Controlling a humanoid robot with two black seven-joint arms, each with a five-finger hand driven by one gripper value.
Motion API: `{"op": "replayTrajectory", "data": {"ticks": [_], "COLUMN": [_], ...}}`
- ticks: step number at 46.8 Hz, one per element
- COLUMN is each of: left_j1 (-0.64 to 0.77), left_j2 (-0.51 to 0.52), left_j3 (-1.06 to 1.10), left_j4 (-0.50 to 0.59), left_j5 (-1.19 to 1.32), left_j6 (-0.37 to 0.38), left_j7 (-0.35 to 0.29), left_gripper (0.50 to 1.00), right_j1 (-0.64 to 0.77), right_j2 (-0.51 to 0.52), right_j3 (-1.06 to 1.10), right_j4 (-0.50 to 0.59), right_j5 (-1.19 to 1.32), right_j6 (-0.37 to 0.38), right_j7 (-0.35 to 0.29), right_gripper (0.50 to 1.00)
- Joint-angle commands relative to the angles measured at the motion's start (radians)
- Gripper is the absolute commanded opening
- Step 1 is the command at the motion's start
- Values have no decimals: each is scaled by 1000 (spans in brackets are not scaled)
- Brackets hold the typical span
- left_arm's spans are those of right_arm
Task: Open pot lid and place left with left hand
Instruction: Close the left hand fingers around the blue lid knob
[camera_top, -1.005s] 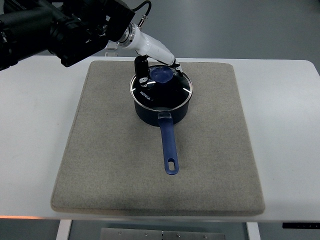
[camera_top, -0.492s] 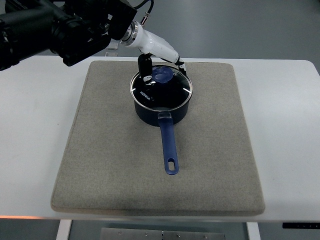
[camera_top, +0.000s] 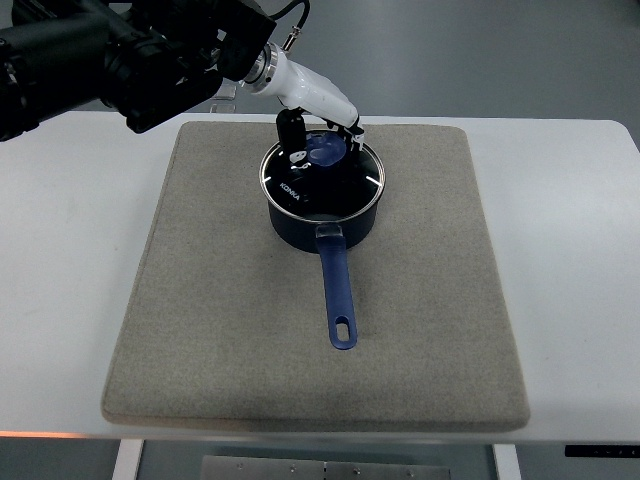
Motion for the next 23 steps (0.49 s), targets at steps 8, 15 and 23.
{"op": "replayTrajectory", "data": {"ticks": [8, 15, 23], "left_j1": [2, 9, 9], "left_j2": [0, 2, 2], "left_j3": [0, 0, 2], "left_j4": [0, 2, 3], "left_j5": [1, 1, 2], "left_j6": [0, 0, 15], "left_j7": [0, 0, 0], "left_gripper": [720, 613, 500], "right_j1": [0, 0, 0], "right_j2": [0, 0, 0], "right_j3": [0, 0, 0], "right_j4": [0, 0, 0], "right_j5": [0, 0, 0], "right_j6": [0, 0, 0], "right_j7": [0, 0, 0], "right_gripper": [917, 917, 915]}}
